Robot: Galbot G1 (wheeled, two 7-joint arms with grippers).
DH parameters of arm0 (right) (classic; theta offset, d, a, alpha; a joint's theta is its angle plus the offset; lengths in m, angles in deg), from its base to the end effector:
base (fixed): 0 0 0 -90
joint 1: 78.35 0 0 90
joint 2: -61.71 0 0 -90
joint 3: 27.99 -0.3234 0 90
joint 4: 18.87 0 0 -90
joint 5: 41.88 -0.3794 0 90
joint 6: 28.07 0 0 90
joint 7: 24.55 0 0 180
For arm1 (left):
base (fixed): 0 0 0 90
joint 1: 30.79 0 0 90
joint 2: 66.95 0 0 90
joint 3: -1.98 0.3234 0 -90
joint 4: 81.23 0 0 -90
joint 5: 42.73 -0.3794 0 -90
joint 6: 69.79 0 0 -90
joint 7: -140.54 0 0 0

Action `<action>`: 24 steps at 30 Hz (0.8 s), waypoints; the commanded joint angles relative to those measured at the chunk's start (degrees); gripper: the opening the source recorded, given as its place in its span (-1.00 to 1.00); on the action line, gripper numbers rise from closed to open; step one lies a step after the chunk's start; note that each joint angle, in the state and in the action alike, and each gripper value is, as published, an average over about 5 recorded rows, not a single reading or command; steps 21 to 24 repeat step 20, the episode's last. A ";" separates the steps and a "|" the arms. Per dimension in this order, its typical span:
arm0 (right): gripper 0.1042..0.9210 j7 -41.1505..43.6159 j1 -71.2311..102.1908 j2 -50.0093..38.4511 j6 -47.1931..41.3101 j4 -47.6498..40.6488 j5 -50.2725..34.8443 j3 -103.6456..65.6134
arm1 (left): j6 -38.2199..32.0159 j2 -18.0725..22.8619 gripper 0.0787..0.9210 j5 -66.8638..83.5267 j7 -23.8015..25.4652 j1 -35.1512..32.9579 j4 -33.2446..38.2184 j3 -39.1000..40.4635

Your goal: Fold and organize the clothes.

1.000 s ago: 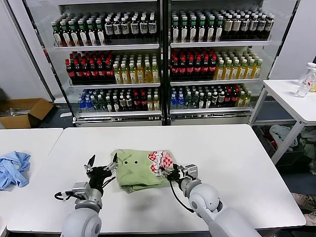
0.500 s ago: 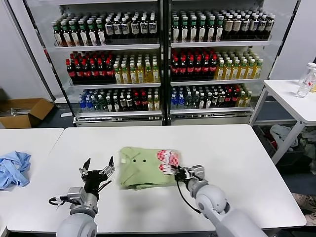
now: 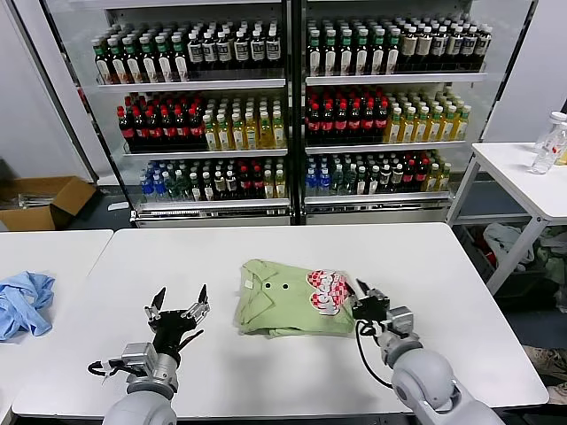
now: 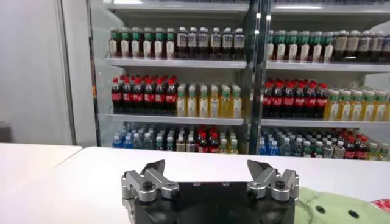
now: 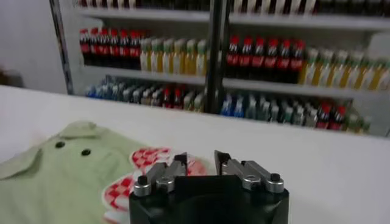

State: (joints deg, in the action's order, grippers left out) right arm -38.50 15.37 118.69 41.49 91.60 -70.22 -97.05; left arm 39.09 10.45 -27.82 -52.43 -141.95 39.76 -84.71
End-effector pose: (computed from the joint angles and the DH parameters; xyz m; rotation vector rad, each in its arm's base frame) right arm 0.3164 0.0026 -0.2502 0.3501 -2.8366 0.1728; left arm 0.2562 0.0096 -0.2376 0.0669 -2.9504 0.0544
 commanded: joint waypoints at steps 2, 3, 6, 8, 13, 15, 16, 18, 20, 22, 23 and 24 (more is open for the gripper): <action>-0.18 -1.08 12.30 -1.24 15.51 9.86 13.09 -10.23 | -0.17 0.64 0.77 -0.50 0.87 -3.49 3.92 0.22; -0.11 -1.43 13.23 -1.02 16.34 10.35 13.55 -10.78 | -0.15 0.72 0.77 -0.40 1.32 -3.98 4.45 0.31; 0.10 -1.62 15.96 -0.82 17.79 11.88 14.40 -12.38 | -0.22 0.87 0.77 -0.44 2.72 -5.42 6.12 0.63; 0.22 -1.48 17.79 -0.70 18.31 12.94 15.30 -13.66 | -0.42 0.93 0.77 -0.45 3.22 -6.04 6.96 0.69; 0.56 -1.39 20.95 -0.07 18.64 14.87 15.47 -16.52 | -0.90 1.11 0.77 -0.09 3.65 -6.82 8.22 0.59; 0.66 -1.65 21.78 0.21 18.35 15.42 14.99 -17.38 | -1.33 1.20 0.77 -0.08 3.76 -7.19 8.59 0.64; 0.71 -1.69 22.10 0.26 18.04 15.64 14.78 -17.66 | -1.56 1.26 0.77 -0.07 3.84 -7.34 8.78 0.65; 0.74 -1.63 22.58 0.37 16.94 16.03 14.09 -18.01 | -1.89 1.35 0.77 0.05 4.09 -7.59 9.23 0.61; 0.75 -1.44 22.78 0.39 16.20 16.19 13.61 -18.08 | -2.03 1.38 0.77 0.14 4.21 -7.66 9.45 0.58; 0.75 -1.44 22.78 0.39 16.20 16.19 13.61 -18.08 | -2.03 1.38 0.77 0.14 4.21 -7.66 9.45 0.58; 0.75 -1.44 22.78 0.39 16.20 16.19 13.61 -18.08 | -2.03 1.38 0.77 0.14 4.21 -7.66 9.45 0.58; 0.75 -1.44 22.78 0.39 16.20 16.19 13.61 -18.08 | -2.03 1.38 0.77 0.14 4.21 -7.66 9.45 0.58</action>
